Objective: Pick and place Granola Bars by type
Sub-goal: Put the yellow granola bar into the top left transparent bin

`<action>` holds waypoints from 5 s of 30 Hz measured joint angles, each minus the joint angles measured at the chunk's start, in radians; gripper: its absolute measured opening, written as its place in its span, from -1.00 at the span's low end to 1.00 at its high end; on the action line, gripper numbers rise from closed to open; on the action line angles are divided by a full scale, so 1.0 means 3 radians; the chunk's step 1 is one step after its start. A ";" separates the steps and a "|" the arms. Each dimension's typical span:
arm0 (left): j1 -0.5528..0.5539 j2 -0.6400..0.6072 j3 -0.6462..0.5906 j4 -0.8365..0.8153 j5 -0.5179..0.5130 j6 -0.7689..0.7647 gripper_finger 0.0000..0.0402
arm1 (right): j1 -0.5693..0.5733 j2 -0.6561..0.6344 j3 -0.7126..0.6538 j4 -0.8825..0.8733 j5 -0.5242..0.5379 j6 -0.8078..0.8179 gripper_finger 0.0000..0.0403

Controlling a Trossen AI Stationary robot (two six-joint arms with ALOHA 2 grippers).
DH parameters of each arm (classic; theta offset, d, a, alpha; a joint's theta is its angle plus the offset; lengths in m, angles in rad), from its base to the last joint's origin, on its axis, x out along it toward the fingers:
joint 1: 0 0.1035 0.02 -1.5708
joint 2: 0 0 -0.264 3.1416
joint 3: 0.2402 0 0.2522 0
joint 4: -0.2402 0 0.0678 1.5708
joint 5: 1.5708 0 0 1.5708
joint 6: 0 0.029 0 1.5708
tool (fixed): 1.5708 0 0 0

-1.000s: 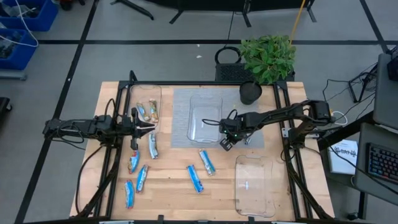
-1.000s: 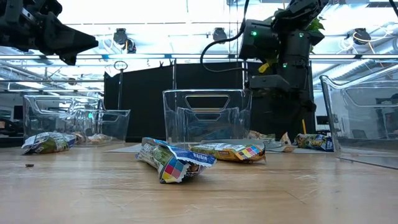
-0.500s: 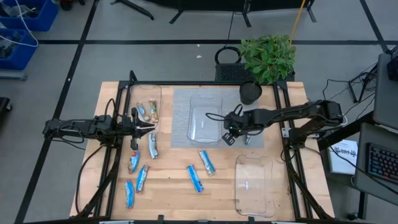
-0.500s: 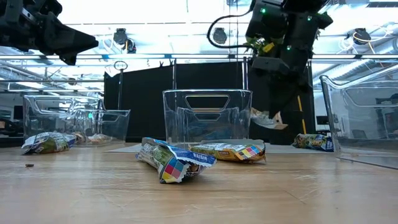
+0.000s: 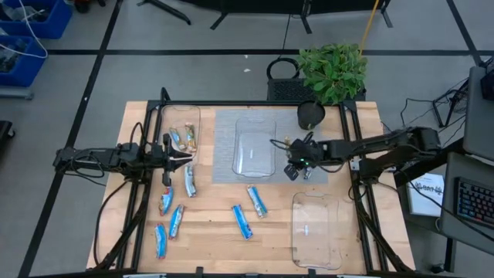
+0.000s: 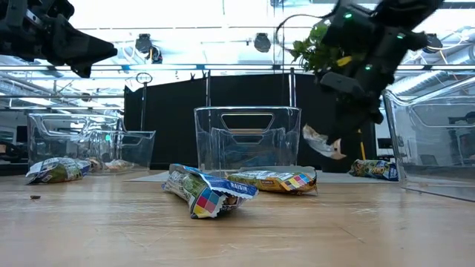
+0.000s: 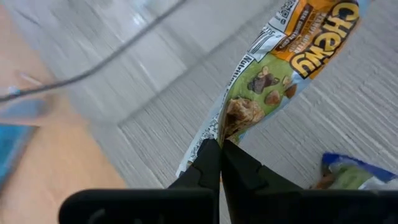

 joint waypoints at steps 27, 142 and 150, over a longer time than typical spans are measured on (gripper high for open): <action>0.0000 -0.0001 0.0000 0.0001 0.0000 0.0000 -0.67 | -0.0303 -0.1132 -0.1947 0.3830 0.0062 -0.1140 -1.00; 0.0030 0.0958 0.0000 0.1569 0.0061 0.0008 -0.49 | 0.0345 0.0757 0.0013 0.3801 -0.0812 -0.2542 -1.00; 0.0251 0.1800 0.0070 0.2561 0.0561 -0.0056 -0.01 | 0.0436 0.0828 0.0077 0.3805 -0.0812 -0.2567 -1.00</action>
